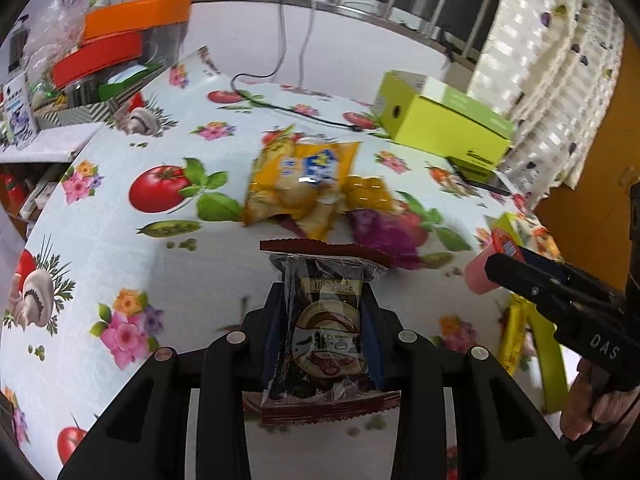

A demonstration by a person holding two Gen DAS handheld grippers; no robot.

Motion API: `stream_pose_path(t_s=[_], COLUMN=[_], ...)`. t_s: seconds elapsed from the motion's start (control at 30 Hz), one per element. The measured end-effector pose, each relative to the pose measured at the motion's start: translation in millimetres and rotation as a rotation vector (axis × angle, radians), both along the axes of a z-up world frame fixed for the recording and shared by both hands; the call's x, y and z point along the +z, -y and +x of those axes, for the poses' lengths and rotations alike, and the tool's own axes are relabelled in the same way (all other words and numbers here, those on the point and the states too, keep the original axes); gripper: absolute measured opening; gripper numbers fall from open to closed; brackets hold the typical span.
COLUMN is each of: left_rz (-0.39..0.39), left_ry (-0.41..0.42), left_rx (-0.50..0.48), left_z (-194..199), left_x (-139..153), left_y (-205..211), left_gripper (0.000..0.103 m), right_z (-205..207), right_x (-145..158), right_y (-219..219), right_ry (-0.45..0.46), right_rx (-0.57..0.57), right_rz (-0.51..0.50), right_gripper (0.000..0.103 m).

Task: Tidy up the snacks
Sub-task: 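Grasp the brown-wrapped snack with the left tool while the right tool grasps another red jelly cup, then carry the brown snack and jelly cup into the white tray and open both tools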

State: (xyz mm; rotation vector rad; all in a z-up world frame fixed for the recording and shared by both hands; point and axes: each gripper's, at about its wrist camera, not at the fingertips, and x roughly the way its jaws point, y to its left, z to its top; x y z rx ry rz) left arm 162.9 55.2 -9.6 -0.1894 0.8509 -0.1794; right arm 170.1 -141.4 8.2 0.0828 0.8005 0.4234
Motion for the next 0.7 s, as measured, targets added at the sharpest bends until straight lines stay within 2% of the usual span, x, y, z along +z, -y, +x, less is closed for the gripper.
stream_pose_path(t_s=[0.37, 0.7], left_rz=[-0.018, -0.036], left_ry=[0.039, 0.058], left_rx=[-0.135, -0.269], left_z=[-27.4, -45.2], left_x=[26.3, 41.3], left_y=[53.8, 104.4], left_gripper=[0.036, 0.036], right_z=[-52.9, -87.4], right_x=[26.8, 29.3], right_y=[46.7, 91.6], right_ry=[0.062, 0.062], right_rx=[-0.069, -0.149], right_rz=[0.019, 0.015], right_gripper=[0.044, 0.044])
